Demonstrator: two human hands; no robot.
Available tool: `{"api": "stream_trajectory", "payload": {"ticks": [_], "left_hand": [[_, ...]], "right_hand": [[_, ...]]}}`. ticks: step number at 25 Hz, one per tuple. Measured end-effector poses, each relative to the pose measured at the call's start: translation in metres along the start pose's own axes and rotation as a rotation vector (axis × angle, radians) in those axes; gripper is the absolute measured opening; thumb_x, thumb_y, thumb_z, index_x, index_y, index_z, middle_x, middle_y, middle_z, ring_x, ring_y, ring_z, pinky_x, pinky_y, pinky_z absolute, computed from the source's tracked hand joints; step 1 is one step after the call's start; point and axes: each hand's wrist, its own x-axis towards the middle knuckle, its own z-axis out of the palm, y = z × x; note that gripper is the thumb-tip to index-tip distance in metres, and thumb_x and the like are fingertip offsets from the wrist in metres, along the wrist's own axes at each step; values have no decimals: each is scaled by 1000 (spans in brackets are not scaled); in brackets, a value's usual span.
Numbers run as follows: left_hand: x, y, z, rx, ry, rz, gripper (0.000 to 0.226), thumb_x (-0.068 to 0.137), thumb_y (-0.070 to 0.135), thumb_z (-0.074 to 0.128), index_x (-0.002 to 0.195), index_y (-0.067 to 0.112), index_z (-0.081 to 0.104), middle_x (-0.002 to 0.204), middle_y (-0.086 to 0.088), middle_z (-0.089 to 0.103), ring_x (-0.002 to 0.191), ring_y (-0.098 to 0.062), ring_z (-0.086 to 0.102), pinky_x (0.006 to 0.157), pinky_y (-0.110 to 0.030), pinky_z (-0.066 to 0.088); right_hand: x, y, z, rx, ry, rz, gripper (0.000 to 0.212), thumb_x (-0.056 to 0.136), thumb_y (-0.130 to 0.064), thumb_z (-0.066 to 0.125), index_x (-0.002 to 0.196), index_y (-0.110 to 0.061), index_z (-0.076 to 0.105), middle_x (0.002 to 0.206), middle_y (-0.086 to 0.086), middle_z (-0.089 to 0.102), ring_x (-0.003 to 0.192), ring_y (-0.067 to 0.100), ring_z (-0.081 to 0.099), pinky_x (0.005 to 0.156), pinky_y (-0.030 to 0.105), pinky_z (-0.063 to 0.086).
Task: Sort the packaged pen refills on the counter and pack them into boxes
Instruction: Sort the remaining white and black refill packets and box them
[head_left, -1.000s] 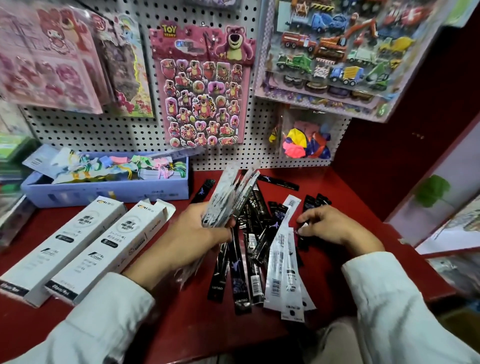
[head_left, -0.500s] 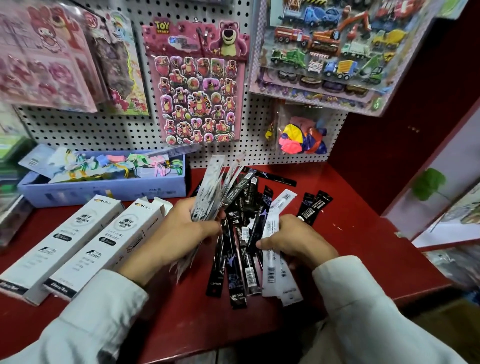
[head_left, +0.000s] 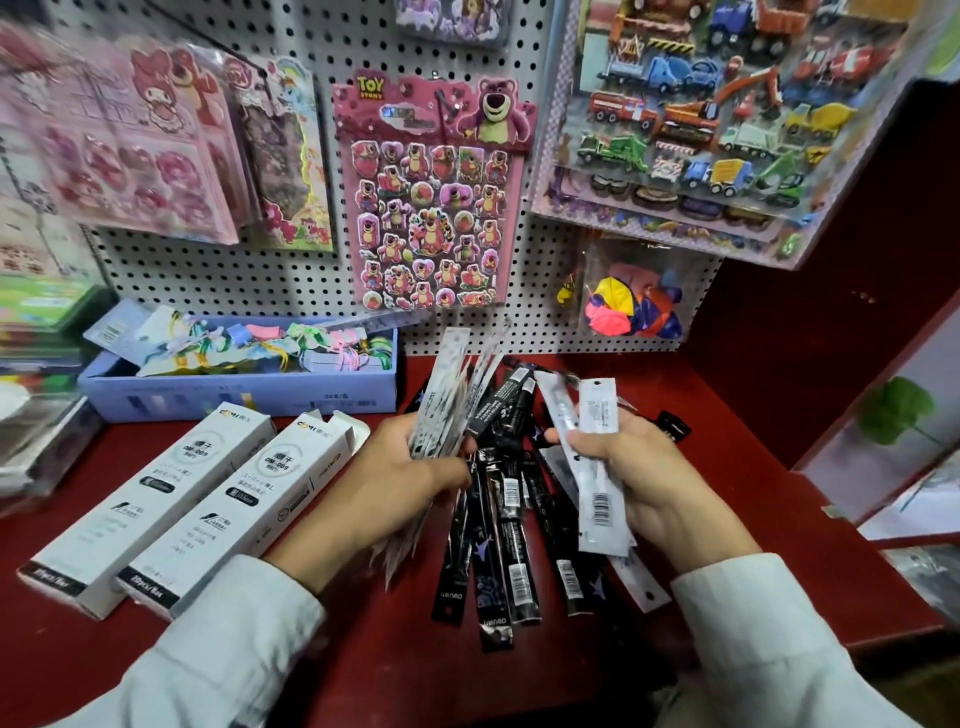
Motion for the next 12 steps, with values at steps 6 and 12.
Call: {"api": "stream_trajectory", "payload": {"ticks": [6, 12], "left_hand": [[1, -4, 1, -175, 14, -87, 24, 61, 8, 69, 83, 14, 69, 70, -10, 66, 50, -20, 57, 47, -23, 49], [0, -7, 6, -303, 34, -83, 21, 77, -10, 64, 86, 8, 68, 71, -11, 67, 55, -19, 58, 48, -25, 49]], "right_hand": [[-14, 9, 23, -78, -287, 98, 25, 87, 5, 63, 99, -13, 74, 88, 12, 76, 64, 19, 70, 54, 31, 57], [-13, 22, 39, 135, -369, 20, 19, 98, -7, 51, 108, -6, 68, 88, 13, 74, 72, 22, 71, 65, 36, 60]]}}
